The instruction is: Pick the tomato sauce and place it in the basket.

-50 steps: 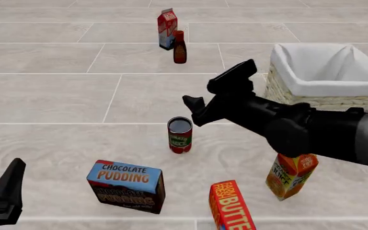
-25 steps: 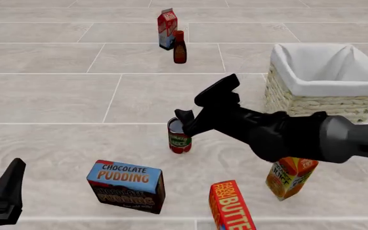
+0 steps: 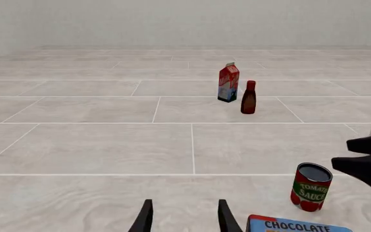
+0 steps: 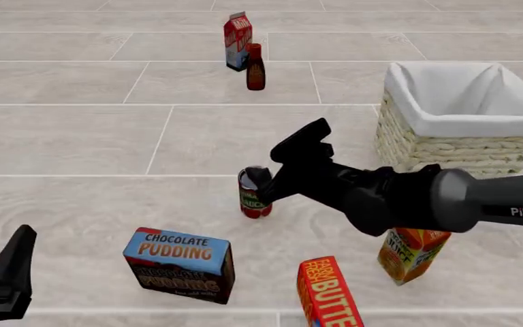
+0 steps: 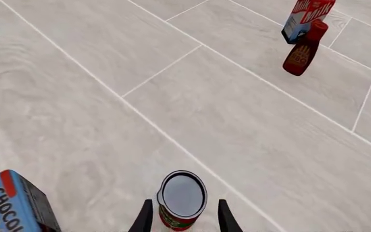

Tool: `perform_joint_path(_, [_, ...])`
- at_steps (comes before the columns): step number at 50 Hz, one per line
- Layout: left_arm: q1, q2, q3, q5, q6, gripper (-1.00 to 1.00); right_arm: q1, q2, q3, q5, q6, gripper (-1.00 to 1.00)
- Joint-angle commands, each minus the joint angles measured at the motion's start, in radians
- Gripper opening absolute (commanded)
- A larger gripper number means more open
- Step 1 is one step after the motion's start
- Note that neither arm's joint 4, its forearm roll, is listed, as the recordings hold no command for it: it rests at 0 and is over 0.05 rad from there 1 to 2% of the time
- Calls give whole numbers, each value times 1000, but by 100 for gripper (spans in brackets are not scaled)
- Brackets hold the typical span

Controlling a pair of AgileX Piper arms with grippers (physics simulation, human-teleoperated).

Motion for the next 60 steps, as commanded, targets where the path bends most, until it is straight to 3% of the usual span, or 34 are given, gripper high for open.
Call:
perform_joint_path(1, [0,0,0,0,0,100,-6,24,8,-20,5,100])
perform_joint_path(60, [0,0,0,0,0,100,-2,89,29,-64,35,100])
